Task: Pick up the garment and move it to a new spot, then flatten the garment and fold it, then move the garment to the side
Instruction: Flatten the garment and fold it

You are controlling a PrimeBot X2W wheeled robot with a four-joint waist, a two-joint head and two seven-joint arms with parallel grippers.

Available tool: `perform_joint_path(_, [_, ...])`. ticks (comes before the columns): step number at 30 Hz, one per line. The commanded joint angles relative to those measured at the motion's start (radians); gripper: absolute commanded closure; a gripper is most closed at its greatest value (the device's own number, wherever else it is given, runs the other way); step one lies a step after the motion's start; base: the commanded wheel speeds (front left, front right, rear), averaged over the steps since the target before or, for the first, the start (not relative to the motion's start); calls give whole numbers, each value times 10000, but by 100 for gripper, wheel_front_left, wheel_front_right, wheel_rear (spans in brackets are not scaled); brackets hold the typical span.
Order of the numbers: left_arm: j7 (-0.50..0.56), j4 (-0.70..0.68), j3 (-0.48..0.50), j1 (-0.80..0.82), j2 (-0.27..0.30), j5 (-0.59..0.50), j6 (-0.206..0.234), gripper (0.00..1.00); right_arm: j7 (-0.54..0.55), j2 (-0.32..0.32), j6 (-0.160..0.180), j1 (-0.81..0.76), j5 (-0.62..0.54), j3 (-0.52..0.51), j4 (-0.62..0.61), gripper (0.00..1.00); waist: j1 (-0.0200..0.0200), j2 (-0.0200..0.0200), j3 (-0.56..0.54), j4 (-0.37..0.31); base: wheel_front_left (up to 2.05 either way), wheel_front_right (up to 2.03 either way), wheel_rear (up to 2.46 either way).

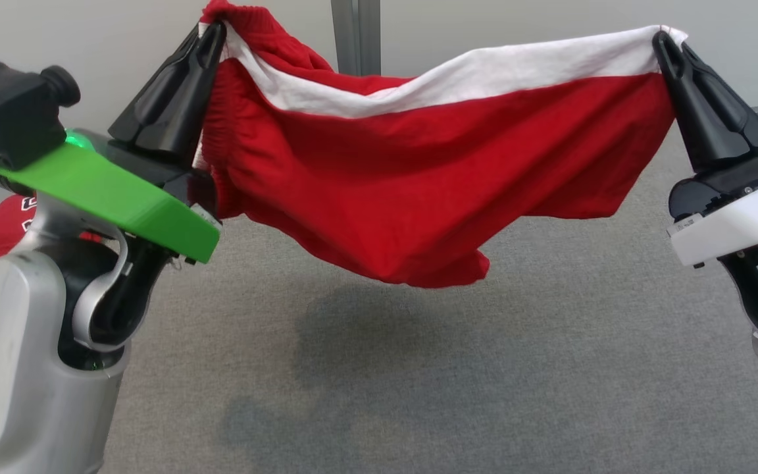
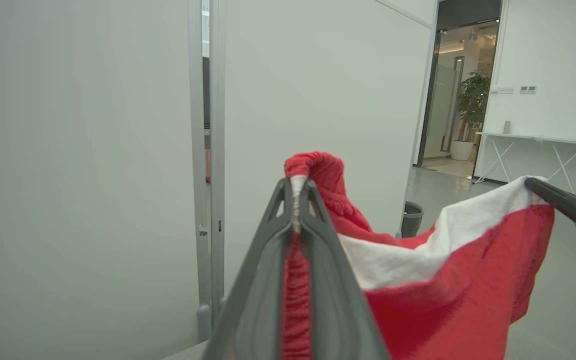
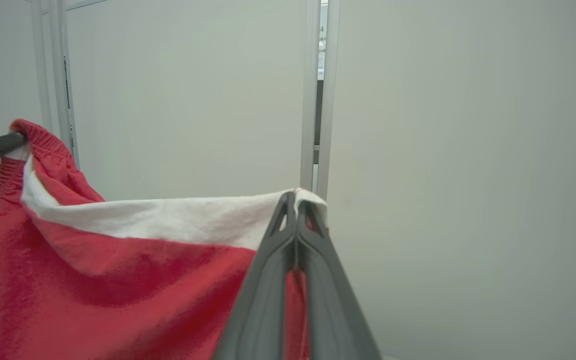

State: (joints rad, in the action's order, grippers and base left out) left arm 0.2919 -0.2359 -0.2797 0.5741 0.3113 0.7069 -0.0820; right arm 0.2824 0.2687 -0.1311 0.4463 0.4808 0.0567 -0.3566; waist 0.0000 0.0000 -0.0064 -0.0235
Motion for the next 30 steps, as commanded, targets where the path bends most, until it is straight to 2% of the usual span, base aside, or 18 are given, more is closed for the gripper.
perform_joint_path(1, [71,121,25,300,71,91,5,100,139,24,7,164,-183,-107,-43,100,0,0,125,-75,0,0,0])
perform_joint_path(6, [257,1031,-54,992,-43,287,-109,100,358,40,6,873,-225,143,610,100,0,0,709,-227,0,0,0])
perform_joint_path(12, [490,2693,-179,2793,-165,206,-213,100,-40,-103,7,3191,-220,599,2329,100,0,0,2042,-439,0,0,0])
perform_joint_path(17, [-300,4478,-195,5178,-593,-298,-283,100,-1000,-239,7,6125,-804,883,4321,100,0,0,3160,-519,0,0,0])
perform_joint_path(21, [-1126,5781,-60,6486,-1001,-474,-311,100,-1800,-590,7,7698,-1112,925,5699,100,0,0,3824,-558,0,0,0])
perform_joint_path(24, [-1506,6692,-114,6892,-1130,-502,-340,100,-2247,-724,7,8190,-1291,1120,6549,100,0,0,4235,-574,0,0,0])
perform_joint_path(30, [-2018,8249,-524,5962,-1077,-216,-458,100,-3075,-727,7,7388,-1183,2011,7869,100,0,0,4701,-561,0,0,0])
